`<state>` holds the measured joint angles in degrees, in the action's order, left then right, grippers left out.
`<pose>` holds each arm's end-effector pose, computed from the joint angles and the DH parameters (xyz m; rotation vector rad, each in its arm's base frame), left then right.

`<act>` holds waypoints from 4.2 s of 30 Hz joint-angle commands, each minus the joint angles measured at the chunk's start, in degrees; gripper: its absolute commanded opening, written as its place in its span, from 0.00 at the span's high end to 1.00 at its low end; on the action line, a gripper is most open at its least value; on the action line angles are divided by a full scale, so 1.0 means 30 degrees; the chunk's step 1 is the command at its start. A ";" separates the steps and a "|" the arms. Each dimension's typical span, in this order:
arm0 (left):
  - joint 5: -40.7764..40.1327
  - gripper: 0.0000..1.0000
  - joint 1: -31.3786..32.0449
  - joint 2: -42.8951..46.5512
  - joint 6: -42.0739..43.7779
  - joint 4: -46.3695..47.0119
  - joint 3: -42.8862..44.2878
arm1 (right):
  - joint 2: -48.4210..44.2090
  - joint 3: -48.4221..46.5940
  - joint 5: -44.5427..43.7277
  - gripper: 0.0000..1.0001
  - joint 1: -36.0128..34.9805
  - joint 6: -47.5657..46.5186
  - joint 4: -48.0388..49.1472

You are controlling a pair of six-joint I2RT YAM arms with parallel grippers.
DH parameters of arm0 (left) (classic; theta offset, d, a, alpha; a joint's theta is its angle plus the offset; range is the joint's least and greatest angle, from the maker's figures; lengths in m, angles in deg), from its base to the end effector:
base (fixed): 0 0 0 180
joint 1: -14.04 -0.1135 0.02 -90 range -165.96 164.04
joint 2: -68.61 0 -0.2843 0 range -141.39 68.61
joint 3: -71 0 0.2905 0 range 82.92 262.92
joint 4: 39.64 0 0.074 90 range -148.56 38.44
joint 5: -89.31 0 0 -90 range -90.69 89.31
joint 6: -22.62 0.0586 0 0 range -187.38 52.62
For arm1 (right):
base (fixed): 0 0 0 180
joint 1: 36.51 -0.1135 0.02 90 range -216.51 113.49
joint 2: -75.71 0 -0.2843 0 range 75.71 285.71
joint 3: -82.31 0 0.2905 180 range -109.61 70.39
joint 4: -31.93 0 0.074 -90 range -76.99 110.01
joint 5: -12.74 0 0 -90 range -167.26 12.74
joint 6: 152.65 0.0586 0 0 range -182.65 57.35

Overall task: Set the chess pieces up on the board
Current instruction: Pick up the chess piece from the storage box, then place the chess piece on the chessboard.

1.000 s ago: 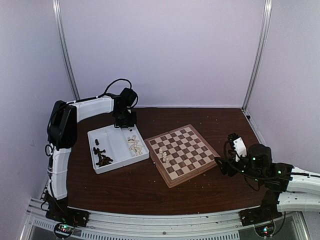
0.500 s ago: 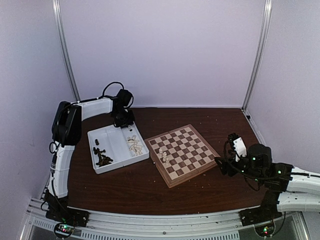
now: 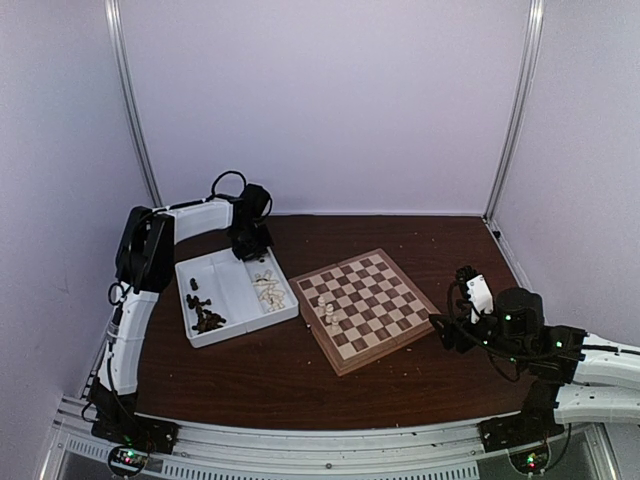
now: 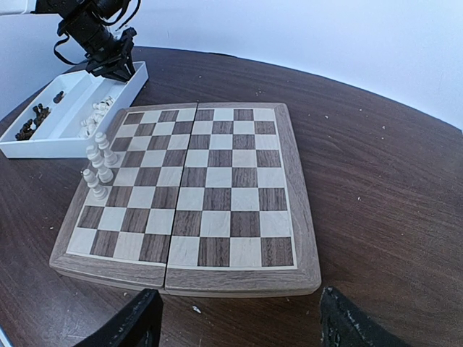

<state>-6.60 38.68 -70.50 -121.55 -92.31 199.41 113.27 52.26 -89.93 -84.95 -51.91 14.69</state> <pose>0.5294 -0.2362 0.1274 -0.7207 2.6051 -0.2982 0.1435 0.1424 0.1939 -0.5152 1.9522 0.4422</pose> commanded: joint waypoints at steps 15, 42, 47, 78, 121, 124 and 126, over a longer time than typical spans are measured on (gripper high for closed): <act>-0.2673 0.92 0.2859 0.6738 0.3958 0.0344 -0.7020 | 0.0048 0.0096 0.0117 0.24 0.0094 -0.0040 0.0370; 0.3017 0.96 1.0804 1.5719 1.0693 1.8479 -2.0546 | 0.6954 -1.1867 0.6788 0.26 0.0116 0.4872 -0.8672; 0.2315 0.93 1.2336 1.3828 1.1073 1.9753 -1.9793 | 0.7417 -1.1478 0.7003 0.26 0.0194 0.5471 -0.8472; -0.0256 0.90 1.4489 0.7822 1.4602 2.7081 -2.1301 | 1.4696 -0.8865 1.2760 0.37 0.1796 0.8028 -0.2771; -0.1294 0.80 1.4857 0.7225 1.4934 2.6915 -2.2013 | 1.8419 -0.8941 1.6851 0.74 0.1560 1.2196 0.2688; -0.1336 0.80 1.4870 0.7214 1.4947 2.6803 -2.1954 | 1.8279 -0.8869 1.6623 0.76 0.1555 1.1994 0.2437; -0.1363 0.79 1.4898 0.7227 1.4923 2.6747 -2.1919 | 1.8224 -0.8925 1.6357 0.76 0.1555 1.1746 0.2016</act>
<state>-10.38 82.87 -47.66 -77.49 -11.77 133.71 169.55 25.03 -40.14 -80.04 -15.78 21.22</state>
